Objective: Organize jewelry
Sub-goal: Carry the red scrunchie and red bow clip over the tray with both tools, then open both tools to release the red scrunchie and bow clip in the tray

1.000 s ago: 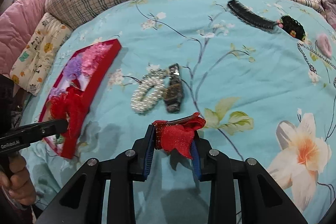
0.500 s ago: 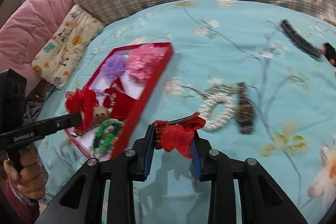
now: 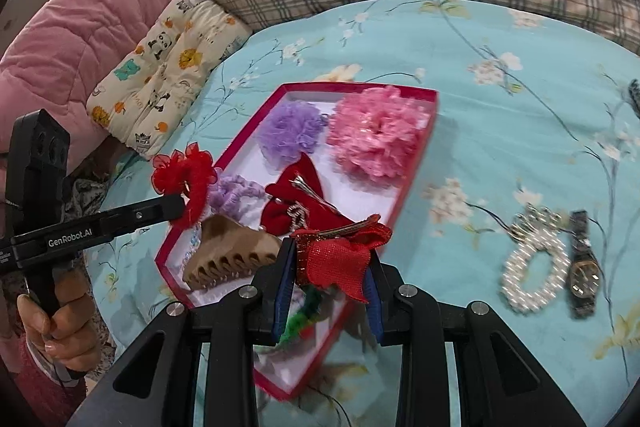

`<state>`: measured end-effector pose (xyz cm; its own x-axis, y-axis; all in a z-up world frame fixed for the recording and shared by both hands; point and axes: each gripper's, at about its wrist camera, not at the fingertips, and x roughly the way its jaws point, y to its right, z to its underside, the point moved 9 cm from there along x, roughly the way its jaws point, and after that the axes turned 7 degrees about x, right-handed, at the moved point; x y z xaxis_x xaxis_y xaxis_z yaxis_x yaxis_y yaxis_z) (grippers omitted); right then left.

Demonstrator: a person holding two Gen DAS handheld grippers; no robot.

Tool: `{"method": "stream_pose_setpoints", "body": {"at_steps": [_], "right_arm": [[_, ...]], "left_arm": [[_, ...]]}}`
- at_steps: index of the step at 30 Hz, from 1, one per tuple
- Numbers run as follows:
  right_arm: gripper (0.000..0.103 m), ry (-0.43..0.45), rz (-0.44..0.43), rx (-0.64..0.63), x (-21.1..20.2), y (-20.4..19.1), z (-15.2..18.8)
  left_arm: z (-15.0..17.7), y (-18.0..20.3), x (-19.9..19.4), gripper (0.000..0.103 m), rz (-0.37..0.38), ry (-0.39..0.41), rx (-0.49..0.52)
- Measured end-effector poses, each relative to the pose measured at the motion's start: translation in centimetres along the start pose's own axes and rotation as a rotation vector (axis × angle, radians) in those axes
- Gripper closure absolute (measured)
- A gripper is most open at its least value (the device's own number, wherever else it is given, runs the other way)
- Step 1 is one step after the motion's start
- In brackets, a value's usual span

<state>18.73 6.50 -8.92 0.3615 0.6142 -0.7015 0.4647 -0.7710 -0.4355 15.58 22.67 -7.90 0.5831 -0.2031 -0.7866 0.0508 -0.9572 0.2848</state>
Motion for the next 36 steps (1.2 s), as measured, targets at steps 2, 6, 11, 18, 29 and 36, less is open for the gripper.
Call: {"method": "stream_pose_setpoints", "body": {"at_steps": [2,6,11,18,29,36], "right_arm": [[0.072,-0.011,-0.004,-0.002,0.8,-0.4,-0.2],[0.071,-0.037,-0.014,-0.018,2.3,-1.5,-0.5],[0.071,-0.064,-0.008,-0.041,4.5,-2.3,-0.9],[0.069,-0.085,0.023,-0.062,6.3,-2.1,-1.2],[0.067,-0.086,0.061,-0.116,6.1,-2.5,-0.9],[0.054,-0.086,0.068,-0.119,5.8,-2.3,-0.3]], "left_arm": [[-0.1,-0.6,0.3,0.096,-0.007,-0.003,-0.005],[-0.3,-1.5,0.8,0.096,-0.009,-0.010,-0.016],[-0.4,-2.8,1.9,0.096,-0.023,-0.043,-0.029],[0.3,-4.0,3.1,0.096,-0.018,-0.077,-0.051],[0.5,-4.1,2.9,0.095,-0.048,-0.078,-0.032],[0.8,-4.1,2.5,0.088,-0.056,-0.081,-0.039]]}}
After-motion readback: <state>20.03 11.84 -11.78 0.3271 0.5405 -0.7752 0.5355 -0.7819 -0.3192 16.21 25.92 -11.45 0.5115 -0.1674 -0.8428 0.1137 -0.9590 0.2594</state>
